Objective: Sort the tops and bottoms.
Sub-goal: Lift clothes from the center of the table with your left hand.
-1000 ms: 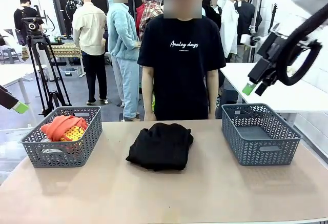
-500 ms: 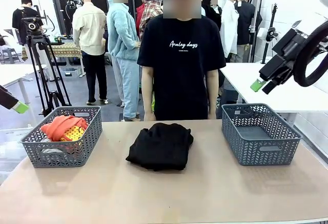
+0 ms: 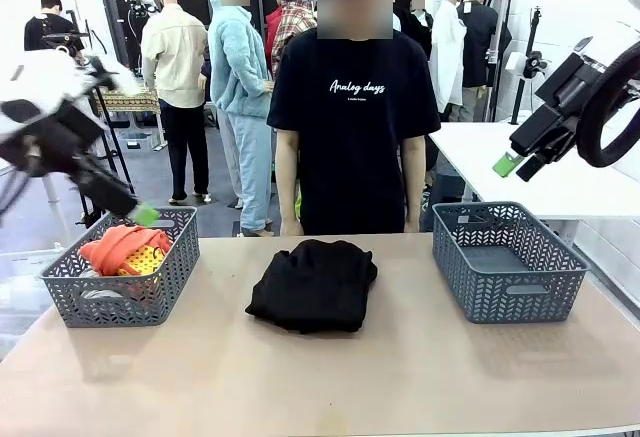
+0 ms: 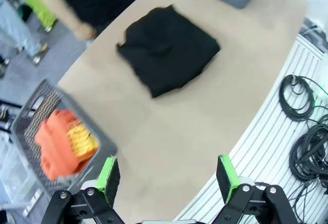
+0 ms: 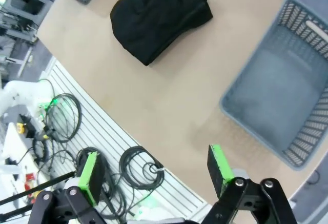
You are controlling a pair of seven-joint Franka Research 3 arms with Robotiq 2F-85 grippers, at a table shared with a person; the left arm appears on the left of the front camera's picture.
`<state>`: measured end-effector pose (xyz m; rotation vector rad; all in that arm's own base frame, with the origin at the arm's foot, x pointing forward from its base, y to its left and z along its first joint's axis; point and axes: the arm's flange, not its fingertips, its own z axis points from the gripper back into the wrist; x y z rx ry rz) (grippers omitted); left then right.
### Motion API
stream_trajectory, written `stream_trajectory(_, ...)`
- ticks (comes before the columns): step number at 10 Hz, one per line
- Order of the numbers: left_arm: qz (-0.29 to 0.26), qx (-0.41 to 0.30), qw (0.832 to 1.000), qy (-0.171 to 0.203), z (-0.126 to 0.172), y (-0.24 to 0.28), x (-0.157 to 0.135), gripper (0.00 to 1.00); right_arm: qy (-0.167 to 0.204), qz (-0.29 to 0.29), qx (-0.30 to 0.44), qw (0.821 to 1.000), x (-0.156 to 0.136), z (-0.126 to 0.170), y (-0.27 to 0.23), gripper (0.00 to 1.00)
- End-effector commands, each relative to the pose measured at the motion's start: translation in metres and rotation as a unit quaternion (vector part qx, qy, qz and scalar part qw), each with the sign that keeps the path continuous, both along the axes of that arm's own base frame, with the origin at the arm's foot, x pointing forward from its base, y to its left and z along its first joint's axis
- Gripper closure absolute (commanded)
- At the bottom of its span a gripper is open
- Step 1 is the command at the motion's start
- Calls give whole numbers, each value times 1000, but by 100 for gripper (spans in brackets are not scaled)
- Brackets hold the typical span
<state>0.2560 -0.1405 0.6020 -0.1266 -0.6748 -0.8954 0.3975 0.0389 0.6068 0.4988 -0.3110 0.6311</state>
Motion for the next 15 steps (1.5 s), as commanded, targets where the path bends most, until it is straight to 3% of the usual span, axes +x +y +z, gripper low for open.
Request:
stream_trajectory(1, -22, -19, 1000, 5, -14, -14, 16, 2, 1, -1, -8, 1000, -1, 0, 0, 0)
stream_trajectory(2, -35, -19, 999, -1, -7, -11, 7, 2, 1, -1, -8, 1000, -1, 0, 0, 0)
stream_trajectory(3, -71, 21, 997, 16, 0, 9, -5, 2, 1, -1, -8, 1000, -1, 0, 0, 0)
stream_trajectory(4, -26, -5, 1000, 1, -9, -26, 6, 2, 1, -1, -8, 1000, -1, 0, 0, 0)
stream_trajectory(7, -39, 1, 999, 5, -7, -18, 3, 2, 1, -1, -8, 1000, -1, 0, 0, 0)
stream_trajectory(8, -22, -17, 1000, -12, -3, -31, 18, 2, 1, -1, -8, 1000, -1, 0, 0, 0)
stream_trajectory(11, -5, 32, 999, 13, -25, -102, 97, 2, 1, -1, -8, 1000, -1, 0, 0, 0)
stream_trajectory(15, 49, 101, 993, 43, -62, -166, 144, 2, 1, -1, -8, 1000, -1, 0, 0, 0)
